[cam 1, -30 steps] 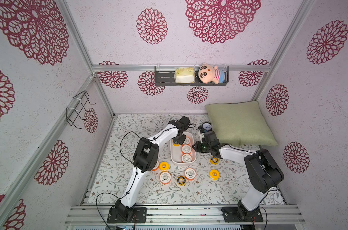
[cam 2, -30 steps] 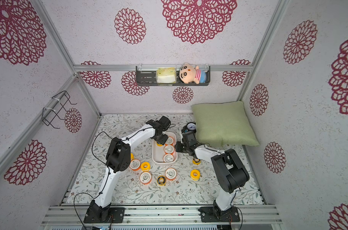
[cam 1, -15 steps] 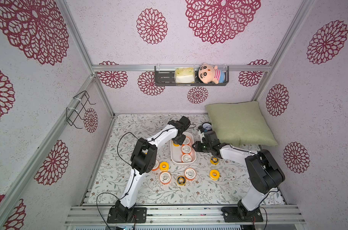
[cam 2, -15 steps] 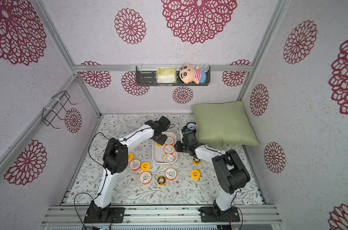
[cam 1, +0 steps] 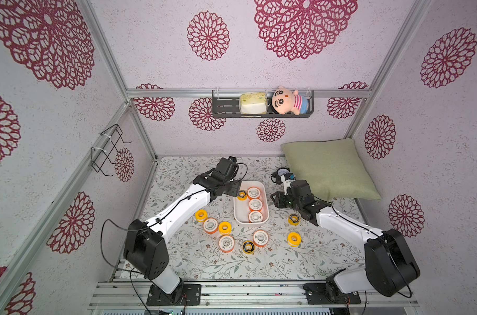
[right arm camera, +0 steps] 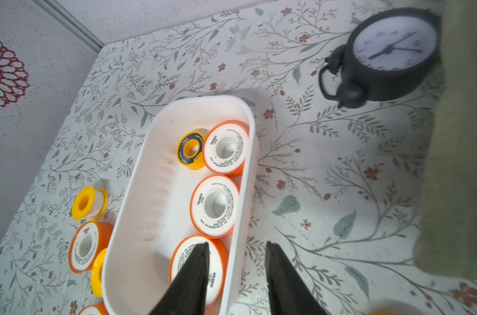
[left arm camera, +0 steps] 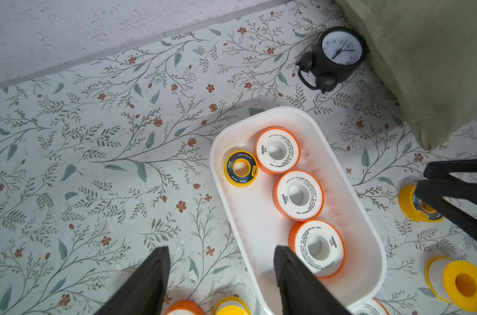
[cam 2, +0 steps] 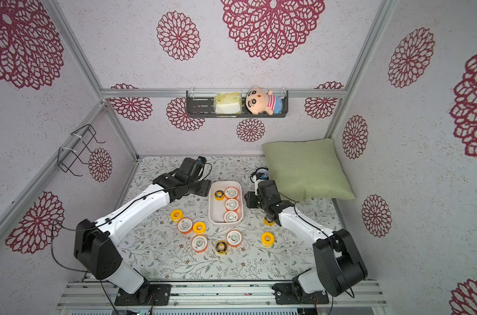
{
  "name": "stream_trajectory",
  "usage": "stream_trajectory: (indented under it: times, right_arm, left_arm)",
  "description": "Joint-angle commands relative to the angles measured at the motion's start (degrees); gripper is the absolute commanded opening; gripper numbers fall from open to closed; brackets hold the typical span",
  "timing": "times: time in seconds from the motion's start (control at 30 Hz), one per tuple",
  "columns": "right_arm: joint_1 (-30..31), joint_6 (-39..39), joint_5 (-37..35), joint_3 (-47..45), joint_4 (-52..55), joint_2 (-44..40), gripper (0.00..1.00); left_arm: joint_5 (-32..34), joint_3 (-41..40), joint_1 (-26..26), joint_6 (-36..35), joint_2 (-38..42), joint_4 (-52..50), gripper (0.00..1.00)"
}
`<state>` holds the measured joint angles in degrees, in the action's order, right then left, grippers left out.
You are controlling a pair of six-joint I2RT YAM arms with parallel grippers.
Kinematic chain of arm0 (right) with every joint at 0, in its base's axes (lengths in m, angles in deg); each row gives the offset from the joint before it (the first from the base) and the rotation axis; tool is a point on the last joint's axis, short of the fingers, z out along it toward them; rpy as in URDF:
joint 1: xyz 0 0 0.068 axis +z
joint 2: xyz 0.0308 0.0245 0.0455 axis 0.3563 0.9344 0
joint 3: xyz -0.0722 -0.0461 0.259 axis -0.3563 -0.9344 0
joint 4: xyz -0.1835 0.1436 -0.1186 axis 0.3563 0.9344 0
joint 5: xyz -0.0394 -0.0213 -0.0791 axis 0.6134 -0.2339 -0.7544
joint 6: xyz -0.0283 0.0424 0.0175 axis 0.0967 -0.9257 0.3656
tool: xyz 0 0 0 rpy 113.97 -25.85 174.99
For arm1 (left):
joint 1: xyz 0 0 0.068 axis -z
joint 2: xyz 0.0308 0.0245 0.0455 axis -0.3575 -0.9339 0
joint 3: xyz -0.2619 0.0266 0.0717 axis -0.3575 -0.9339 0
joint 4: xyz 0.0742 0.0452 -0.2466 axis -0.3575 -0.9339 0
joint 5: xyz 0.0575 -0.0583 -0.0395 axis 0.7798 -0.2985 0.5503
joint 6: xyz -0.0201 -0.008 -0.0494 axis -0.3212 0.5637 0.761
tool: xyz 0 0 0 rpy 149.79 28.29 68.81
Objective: Put the sealing tape into the storage box
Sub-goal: Place the sealing tape in the storage box, then pick up the sealing tape at the center of the board.
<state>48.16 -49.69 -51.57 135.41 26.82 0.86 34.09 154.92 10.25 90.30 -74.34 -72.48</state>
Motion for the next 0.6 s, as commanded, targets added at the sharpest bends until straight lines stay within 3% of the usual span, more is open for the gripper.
stream_trajectory:
  times: [0.0, 0.13, 0.33, 0.57]
  right_arm:
    - [-0.2, 3.4, -5.9, -1.0, 5.1, -4.1, 0.43]
    - [-0.4, 4.2, -9.3, -3.2, 7.2, -7.6, 0.48]
    - [-1.8, 2.9, -14.3, -6.3, 10.7, -10.2, 0.59]
    - [-4.6, 0.6, -11.5, -9.8, 10.5, -8.9, 0.72]
  left_arm:
    - [-3.8, -5.3, -3.3, 2.5, 5.5, 4.6, 0.67]
    - [-6.5, -10.0, -7.9, 3.1, 11.1, 4.7, 0.67]
    - [-3.7, -14.2, -9.8, 3.6, 16.3, 5.5, 0.70]
    - [-5.1, -17.2, -11.2, 4.4, 18.3, 7.1, 0.70]
